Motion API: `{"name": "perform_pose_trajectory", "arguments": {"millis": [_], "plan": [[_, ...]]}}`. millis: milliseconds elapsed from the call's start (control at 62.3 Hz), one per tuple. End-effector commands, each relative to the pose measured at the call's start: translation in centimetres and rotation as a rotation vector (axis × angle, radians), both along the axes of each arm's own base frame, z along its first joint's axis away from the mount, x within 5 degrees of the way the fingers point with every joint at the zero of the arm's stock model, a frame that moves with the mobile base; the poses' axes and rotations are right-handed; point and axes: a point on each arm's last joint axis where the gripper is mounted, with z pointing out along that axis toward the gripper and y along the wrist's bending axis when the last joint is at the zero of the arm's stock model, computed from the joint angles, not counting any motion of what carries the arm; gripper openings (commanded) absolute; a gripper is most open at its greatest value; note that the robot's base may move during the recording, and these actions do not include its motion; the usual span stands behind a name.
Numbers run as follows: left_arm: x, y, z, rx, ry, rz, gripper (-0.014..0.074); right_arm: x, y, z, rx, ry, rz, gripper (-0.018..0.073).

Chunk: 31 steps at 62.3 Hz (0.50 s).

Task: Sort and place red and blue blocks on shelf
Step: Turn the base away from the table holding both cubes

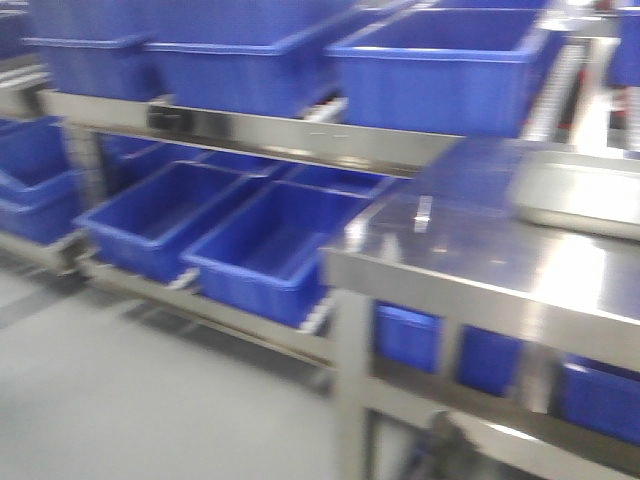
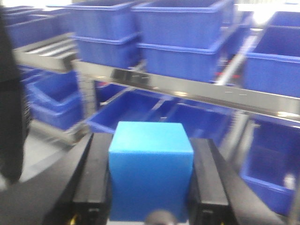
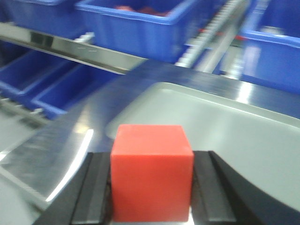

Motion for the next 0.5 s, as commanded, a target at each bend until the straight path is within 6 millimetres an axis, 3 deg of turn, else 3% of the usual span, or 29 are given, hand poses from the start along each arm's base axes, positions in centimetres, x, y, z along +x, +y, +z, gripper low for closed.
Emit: {"name": "perform_pose_trajectory", "arguments": {"millis": [0, 481], "plan": [[-0.05, 0.00, 1.74, 0.000, -0.111, 0.000, 0.0124, 0.05, -0.16, 1.68, -0.005, -0.110, -0.017, 0.0278], [-0.05, 0.00, 1.74, 0.000, -0.111, 0.000, 0.0124, 0.05, -0.16, 1.68, -0.005, -0.110, -0.017, 0.0278]]}}
